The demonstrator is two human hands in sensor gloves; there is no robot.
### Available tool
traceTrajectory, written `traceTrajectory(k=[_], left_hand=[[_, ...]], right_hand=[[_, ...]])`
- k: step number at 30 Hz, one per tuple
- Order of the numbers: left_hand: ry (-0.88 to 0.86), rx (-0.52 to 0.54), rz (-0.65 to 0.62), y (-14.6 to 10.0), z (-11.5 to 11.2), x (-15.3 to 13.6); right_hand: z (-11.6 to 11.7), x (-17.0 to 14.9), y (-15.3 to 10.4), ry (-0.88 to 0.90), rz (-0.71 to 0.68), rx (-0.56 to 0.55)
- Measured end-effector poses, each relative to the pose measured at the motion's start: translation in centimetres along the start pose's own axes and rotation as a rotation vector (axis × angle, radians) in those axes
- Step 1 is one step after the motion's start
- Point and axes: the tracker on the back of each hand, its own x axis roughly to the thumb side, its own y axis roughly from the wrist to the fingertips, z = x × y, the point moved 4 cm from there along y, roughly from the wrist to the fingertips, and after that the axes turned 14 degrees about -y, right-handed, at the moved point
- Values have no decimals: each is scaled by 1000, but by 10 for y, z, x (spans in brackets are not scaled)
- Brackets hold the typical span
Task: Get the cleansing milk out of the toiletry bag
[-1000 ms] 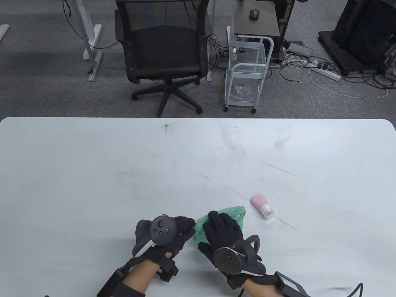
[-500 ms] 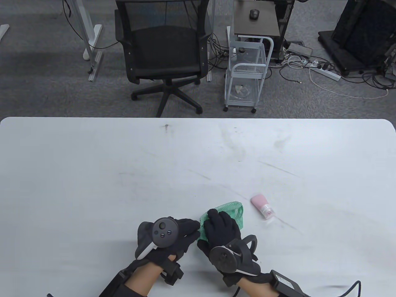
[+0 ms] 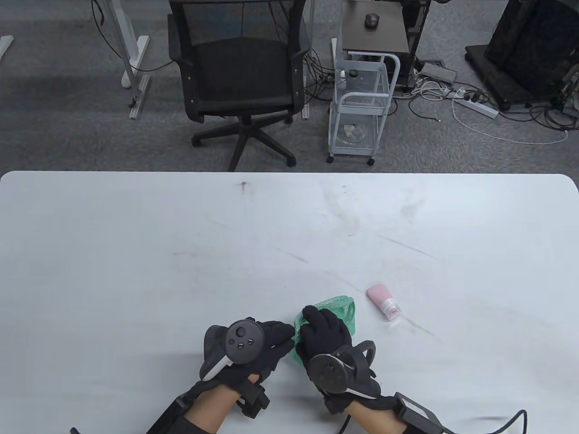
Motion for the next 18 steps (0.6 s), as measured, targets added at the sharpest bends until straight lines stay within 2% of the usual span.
traceTrajectory(k=[6,12,18], left_hand=[[63,48,-12,-3,5,3],[83,18,-5,-3,2,3],[78,49,-13,-3,6,3]], right_hand=[[-4,-2,-1,16,-1,-26],[-9,1,-2,29,-22,-62],[-18,1,-5,31,-32,-93]])
